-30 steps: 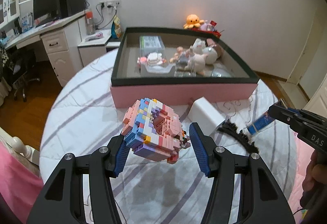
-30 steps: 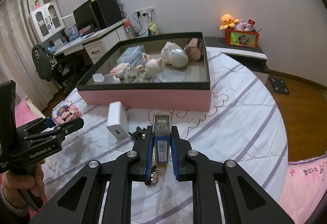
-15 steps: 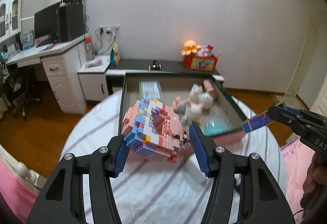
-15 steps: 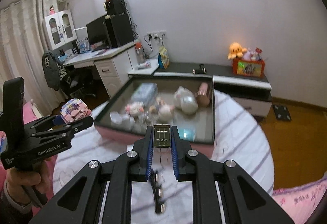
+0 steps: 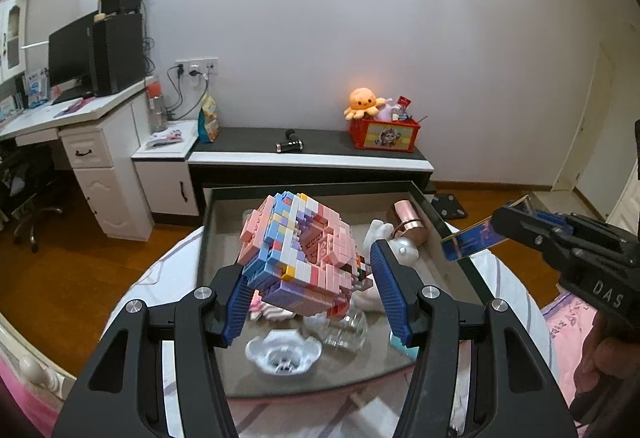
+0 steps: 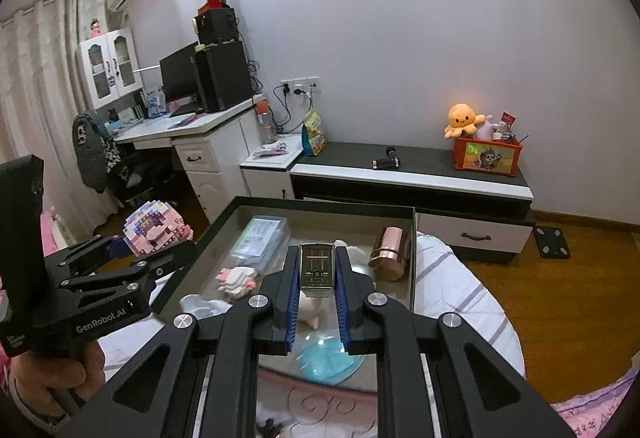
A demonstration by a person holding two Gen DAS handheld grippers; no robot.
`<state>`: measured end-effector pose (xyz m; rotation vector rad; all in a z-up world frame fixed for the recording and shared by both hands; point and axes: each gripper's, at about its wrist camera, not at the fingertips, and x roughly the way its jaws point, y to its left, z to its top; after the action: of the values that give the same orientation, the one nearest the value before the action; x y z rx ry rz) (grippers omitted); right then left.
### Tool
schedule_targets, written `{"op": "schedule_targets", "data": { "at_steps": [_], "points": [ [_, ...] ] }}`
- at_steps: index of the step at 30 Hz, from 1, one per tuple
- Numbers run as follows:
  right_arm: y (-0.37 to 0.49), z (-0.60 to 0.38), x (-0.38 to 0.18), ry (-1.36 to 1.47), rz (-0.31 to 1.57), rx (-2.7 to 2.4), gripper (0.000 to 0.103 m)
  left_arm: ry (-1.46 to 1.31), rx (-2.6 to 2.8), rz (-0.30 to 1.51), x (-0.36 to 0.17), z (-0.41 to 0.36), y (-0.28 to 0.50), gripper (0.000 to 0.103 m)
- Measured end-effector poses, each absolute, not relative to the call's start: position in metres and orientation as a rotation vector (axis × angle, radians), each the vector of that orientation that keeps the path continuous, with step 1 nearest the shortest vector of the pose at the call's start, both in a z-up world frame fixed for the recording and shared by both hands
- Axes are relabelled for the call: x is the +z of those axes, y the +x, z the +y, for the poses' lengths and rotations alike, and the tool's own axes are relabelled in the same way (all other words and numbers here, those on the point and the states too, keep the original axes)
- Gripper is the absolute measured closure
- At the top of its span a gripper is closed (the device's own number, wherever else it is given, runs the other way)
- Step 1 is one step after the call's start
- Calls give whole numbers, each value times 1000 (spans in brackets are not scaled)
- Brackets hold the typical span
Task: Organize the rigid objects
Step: 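Carry the block donut and tube into the pink box and release both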
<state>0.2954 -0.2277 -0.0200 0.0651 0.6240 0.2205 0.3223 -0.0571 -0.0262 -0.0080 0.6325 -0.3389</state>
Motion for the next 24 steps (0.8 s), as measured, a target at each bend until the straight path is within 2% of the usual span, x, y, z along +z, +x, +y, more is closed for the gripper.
{"op": "schedule_targets", "data": {
  "at_steps": [17, 18, 19, 20, 22, 23, 24],
  "points": [
    [332, -234, -58, 86, 749, 192, 87, 24, -328, 773, -76, -86, 374, 44],
    [332, -234, -60, 91, 753, 185, 87, 26, -319, 781, -79, -86, 374, 43],
    [333, -235, -60, 93, 756, 181, 87, 27, -307, 783, -80, -85, 373, 36],
    [332, -236, -61, 97, 754, 177, 84, 27, -296, 779, -79, -84, 371, 24],
    [330, -239, -61, 113, 747, 163, 60, 24, -260, 749, -73, -77, 363, 12],
    [328, -242, -60, 124, 739, 159, 34, 19, -252, 726, -68, -73, 356, 7],
    [326, -243, -59, 130, 732, 157, 18, 15, -248, 711, -63, -71, 351, 4]
  ]
}}
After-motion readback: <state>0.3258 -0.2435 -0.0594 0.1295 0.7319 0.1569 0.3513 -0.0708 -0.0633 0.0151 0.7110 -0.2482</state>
